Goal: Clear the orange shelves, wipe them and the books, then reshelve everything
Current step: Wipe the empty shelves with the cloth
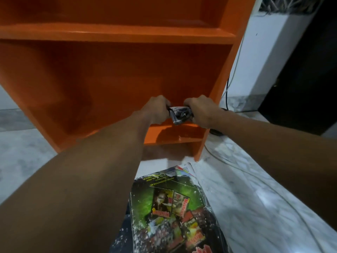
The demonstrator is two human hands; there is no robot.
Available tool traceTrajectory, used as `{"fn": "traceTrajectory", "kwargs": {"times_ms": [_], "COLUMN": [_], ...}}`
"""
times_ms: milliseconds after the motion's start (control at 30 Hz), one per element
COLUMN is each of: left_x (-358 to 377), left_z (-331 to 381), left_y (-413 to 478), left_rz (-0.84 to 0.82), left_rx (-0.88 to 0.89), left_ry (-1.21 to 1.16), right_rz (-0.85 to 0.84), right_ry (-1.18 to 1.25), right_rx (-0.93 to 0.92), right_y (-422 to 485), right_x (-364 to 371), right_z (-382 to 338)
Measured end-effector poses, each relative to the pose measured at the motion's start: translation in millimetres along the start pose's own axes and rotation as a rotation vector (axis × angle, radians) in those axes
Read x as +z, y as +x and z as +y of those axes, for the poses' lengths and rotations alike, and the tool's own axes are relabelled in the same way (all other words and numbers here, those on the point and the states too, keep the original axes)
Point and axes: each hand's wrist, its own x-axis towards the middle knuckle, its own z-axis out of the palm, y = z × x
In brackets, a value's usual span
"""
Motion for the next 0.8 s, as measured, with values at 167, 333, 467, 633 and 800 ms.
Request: {"fn": "traceTrajectory", "kwargs": {"times_ms": [167, 333, 467, 633, 800], "left_x": [41.4, 58.2, 62.9, 59.0, 60.0], "left_z": [-21.4, -43.2, -49.0, -50.2, -51.3], "left_y": [12.1, 20.7, 24.7, 24.7, 23.5], "left_rz": [0.057, 0.003, -0.081, -0.114, -0.172], "left_rx": [0.022, -0.043, -0.139, -0.114, -0.124], "left_ry": [-0.029, 0.051, 0.251, 0.352, 0.383], "right_rz": [0.041, -0.001, -0.215, -0.170, -0.234], "right_ry": [0.036, 0.024, 0.057, -0.026, 0.070], "right_rx": [0.056, 0.066, 0.037, -0.099, -0.191], "right_y": [15.4, 33.2, 49.0, 28.8, -56.9], "right_x": [39.8, 78.4, 94.8, 73.1, 84.3], "right_z": [20.0, 22.9, 21.5, 20.6, 22.2]}}
